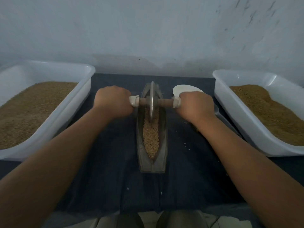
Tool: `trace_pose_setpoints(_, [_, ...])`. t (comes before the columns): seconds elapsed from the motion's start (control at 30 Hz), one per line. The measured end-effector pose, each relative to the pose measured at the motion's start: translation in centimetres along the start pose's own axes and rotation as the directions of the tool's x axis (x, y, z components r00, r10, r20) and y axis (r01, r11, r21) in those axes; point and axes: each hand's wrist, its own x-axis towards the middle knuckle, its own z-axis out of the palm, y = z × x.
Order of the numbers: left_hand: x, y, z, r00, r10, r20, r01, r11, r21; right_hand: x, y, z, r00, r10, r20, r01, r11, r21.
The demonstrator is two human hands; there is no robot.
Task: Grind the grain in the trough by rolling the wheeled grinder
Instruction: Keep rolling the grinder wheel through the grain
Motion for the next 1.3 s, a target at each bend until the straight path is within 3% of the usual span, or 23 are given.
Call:
trace_pose_setpoints(0.17, [-1.4,0.1,-0.6,1.0,0.005,0.013,-0.005,1.0,-0.021,0.3,0.2,-1.0,0.993,-0.081,0.084,0.082,0.997,-0.003])
trace_pose_setpoints(0.27, [-5.9,-0.7,-1.5,0.985,0.16,-0.056,-0.16,0.987,0.011,-3.8,1.3,-2.4,0.955,-0.173,0.239,0.161,0.985,0.068])
trace_pose_setpoints(0.33, [-8.2,-1.0,-2.2,0.956,0.256,-0.145,-0.257,0.966,0.011,-6.3,1.8,-3.3,0.949,-0.19,0.253,0.162,0.978,0.13])
trace_pose_setpoints(0.43, [-7.8,-1.1,-1.7,0.953,0.249,-0.175,-0.251,0.968,0.015,-7.2,1.4,-2.8,0.975,-0.137,0.173,0.121,0.988,0.098])
trace_pose_setpoints(0.6, [-1.2,-0.7,1.3,0.998,0.032,-0.049,-0.033,0.999,-0.006,-1.2,-0.2,-1.0,0.998,-0.05,-0.039,0.049,0.998,-0.03])
trace_pose_setpoints(0.7, [1.0,-0.6,0.9,1.0,0.001,-0.018,-0.002,0.999,-0.043,1.5,-0.3,-0.9,0.997,-0.049,0.06,0.048,0.999,0.004])
trace_pose_setpoints(0.83, [-2.3,-0.5,-0.4,0.998,0.061,0.018,-0.061,0.998,-0.007,-0.8,0.3,-2.1,0.975,-0.108,0.196,0.106,0.994,0.022])
trace_pose_setpoints(0.93, [-7.0,-0.9,-1.2,0.979,0.177,-0.099,-0.175,0.984,0.027,-4.2,1.6,-3.6,0.885,-0.201,0.419,0.143,0.976,0.165])
trace_pose_setpoints(1.0, [-8.1,-1.2,-1.3,0.959,0.225,-0.175,-0.222,0.974,0.037,-5.0,1.8,-4.0,0.851,-0.206,0.484,0.12,0.972,0.203])
trace_pose_setpoints(1.07, [-7.0,-1.0,-0.9,0.97,0.194,-0.148,-0.182,0.979,0.087,-4.5,1.5,-3.2,0.874,-0.178,0.453,0.116,0.98,0.162])
trace_pose_setpoints(1.2, [-1.4,-0.2,-0.1,0.999,0.035,-0.021,-0.035,0.999,0.039,-1.2,0.2,-0.8,0.995,-0.035,0.098,0.032,0.999,0.029])
trace_pose_setpoints(1.3, [0.5,0.1,-0.8,1.0,0.017,-0.001,-0.017,1.0,-0.024,0.8,-0.4,-0.7,0.995,-0.014,0.099,0.01,0.999,0.044])
